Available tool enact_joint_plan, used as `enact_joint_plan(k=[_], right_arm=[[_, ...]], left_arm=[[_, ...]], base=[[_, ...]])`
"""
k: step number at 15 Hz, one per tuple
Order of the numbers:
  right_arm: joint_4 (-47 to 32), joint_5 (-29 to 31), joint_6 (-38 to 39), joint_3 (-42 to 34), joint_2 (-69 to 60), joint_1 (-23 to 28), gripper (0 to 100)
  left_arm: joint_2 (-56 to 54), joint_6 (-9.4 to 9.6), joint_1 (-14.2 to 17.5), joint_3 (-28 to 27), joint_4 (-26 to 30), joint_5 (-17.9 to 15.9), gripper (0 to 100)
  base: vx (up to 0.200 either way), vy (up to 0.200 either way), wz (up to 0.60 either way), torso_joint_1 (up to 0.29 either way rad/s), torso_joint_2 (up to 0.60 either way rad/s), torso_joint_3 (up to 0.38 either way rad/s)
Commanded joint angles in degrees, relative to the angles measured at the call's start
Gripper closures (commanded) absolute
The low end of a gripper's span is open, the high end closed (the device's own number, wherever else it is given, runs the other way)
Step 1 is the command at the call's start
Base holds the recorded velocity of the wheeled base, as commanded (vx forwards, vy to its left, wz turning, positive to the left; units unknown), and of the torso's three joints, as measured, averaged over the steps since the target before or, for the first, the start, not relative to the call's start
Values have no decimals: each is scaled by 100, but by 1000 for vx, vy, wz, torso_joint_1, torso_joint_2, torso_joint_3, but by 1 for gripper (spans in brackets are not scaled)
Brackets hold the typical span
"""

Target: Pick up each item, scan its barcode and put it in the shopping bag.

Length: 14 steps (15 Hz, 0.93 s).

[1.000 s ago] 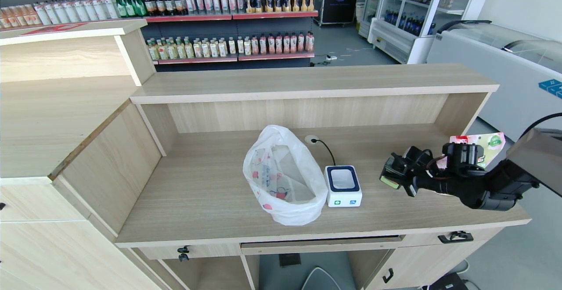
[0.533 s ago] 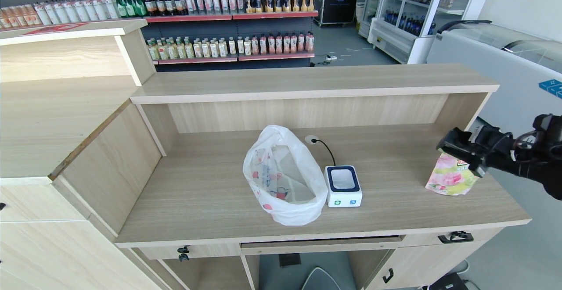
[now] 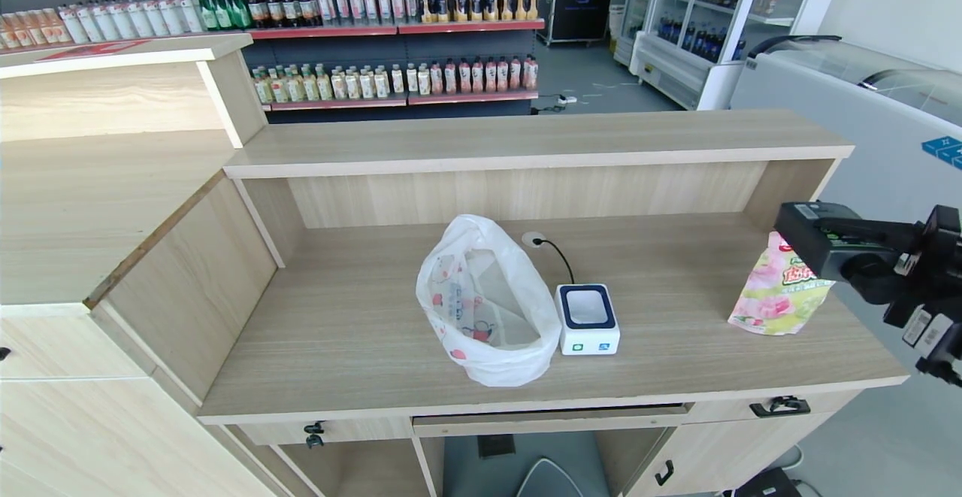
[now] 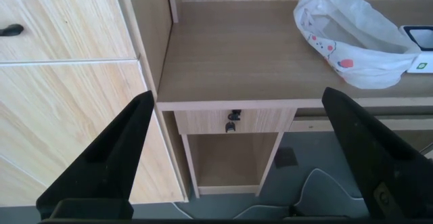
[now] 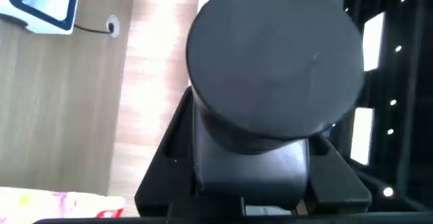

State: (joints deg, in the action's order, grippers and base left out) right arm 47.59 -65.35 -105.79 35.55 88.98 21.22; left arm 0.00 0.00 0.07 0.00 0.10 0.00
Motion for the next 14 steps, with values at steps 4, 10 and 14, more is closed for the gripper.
enact_joint_plan(k=[4, 10, 14], right_arm=[[312, 269, -2025, -953, -2069, -2720, 100], [330, 1069, -3668, -988, -1331, -4364, 100], [312, 1077, -3642, -839, -1322, -5058, 100]], left_arm=[[9, 0, 1, 0, -1, 0, 0], [9, 0, 1, 0, -1, 0, 0], [9, 0, 1, 0, 8, 0, 0]], base=[[0, 0, 0, 0, 0, 0], [0, 0, 0, 0, 0, 0], [0, 0, 0, 0, 0, 0]])
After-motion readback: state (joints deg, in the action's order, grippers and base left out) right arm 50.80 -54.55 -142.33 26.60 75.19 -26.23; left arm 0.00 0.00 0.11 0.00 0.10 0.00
